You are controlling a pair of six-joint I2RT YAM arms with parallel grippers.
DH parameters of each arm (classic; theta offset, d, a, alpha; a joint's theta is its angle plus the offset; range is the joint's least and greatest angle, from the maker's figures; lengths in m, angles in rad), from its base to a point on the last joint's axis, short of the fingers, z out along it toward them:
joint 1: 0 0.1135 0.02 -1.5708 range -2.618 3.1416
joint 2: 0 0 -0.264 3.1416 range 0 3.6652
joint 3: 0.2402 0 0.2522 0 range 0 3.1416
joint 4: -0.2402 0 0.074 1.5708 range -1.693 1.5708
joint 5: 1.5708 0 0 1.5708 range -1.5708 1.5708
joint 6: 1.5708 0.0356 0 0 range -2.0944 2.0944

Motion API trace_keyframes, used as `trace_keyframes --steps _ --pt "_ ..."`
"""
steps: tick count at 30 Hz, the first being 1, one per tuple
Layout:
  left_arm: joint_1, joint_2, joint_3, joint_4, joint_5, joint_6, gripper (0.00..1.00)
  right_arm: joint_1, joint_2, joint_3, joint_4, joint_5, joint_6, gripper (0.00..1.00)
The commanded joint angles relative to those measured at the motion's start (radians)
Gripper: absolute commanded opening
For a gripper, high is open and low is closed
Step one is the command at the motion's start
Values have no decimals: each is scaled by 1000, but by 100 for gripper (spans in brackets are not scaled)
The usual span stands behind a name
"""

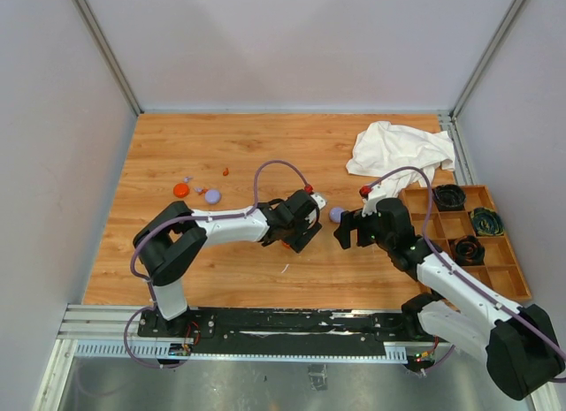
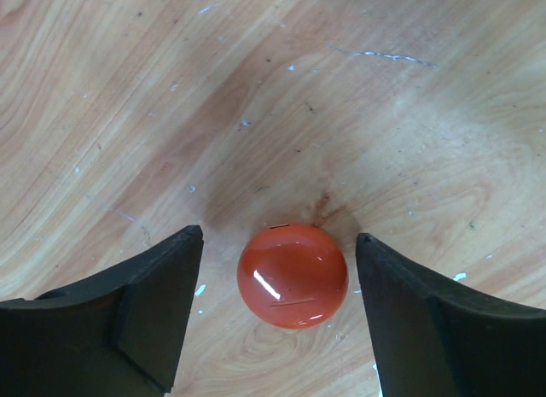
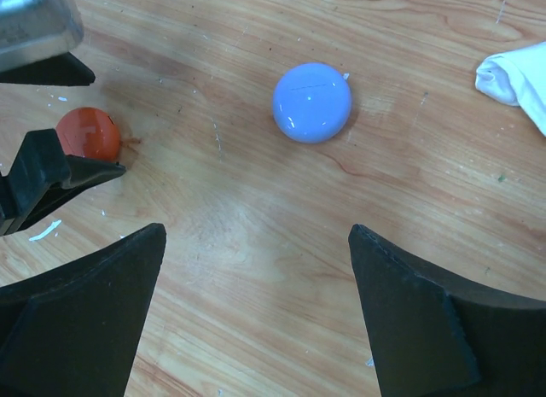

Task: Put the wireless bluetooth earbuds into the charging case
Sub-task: Place the charging case at the center of the board, then pick up the charging case at the center of the board.

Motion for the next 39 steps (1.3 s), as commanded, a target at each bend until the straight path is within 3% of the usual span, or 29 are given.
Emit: trace_keyframes --steps 1,6,14,25,30,39 --pt "0 -34 -6 -2 -70 -71 80 15 -21 -9 -26 23 -22 90" --pt "0 -71 -50 9 -53 -163 80 15 -14 11 -32 4 -33 90" --pt "1 -59 -103 21 -27 -192 76 15 14 22 -26 -23 -42 90" --pt "0 -80 -146 106 -12 -139 61 5 22 37 -32 -69 -64 90" --pt "0 -127 -164 131 -5 -102 56 -41 19 56 -41 -163 -54 90" --pt "-7 -252 -239 264 23 26 56 -88 -19 118 -105 -258 -35 90"
